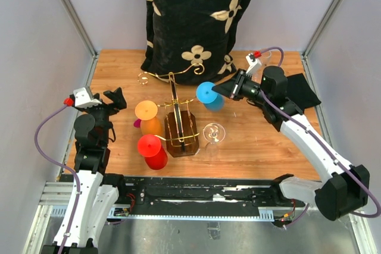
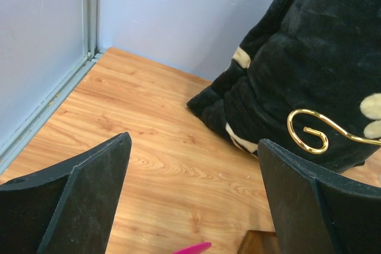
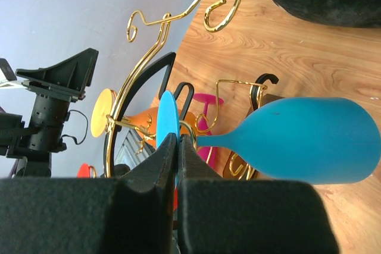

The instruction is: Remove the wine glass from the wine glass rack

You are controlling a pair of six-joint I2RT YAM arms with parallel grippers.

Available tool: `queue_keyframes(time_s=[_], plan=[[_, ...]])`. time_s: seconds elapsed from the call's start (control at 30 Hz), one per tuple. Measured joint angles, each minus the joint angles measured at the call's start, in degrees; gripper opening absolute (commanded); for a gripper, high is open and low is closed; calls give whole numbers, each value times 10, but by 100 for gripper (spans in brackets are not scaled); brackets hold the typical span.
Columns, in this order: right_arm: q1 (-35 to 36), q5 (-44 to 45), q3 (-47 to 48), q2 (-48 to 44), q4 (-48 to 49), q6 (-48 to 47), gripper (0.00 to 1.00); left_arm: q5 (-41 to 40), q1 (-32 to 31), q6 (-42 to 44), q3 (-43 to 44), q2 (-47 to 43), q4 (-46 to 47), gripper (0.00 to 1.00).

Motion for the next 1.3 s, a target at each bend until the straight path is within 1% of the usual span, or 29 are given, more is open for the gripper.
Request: queue_keyframes(time_s=[0.13,0.27,0.43,0.6,0.87,0.97,1.07,1.13,1.23,1.3], plan=[[1,-18,17,37,17,9,1,0,0,2,0,0,-3,94],[14,-25,32,53,19,11,1,-1,0,4,0,0,-7,94],[47,-23,35,45,16,5,1,-2,0,6,0,0,-8,94],[76,-24,32,-4,-4,-4,1,-2,-3,6,0,0,-8,94],[76,-6,19,-103,-130,-59,1,-2,-3,6,0,0,-11,94],[46,2,0,-139,-179,-77,1,-2,-4,6,0,0,-11,94],[-31,7,-13,-169,-228,-94,1,-2,-4,6,0,0,-11,94],[-99,16,-14,-177,-260,-113,1,-2,-4,6,0,0,-11,94],[-186,45,-13,-166,-308,-153,1,-2,-4,5,0,0,-11,95],[-217,91,-10,-144,-339,-185,0,-1,-4,5,0,0,-11,95]])
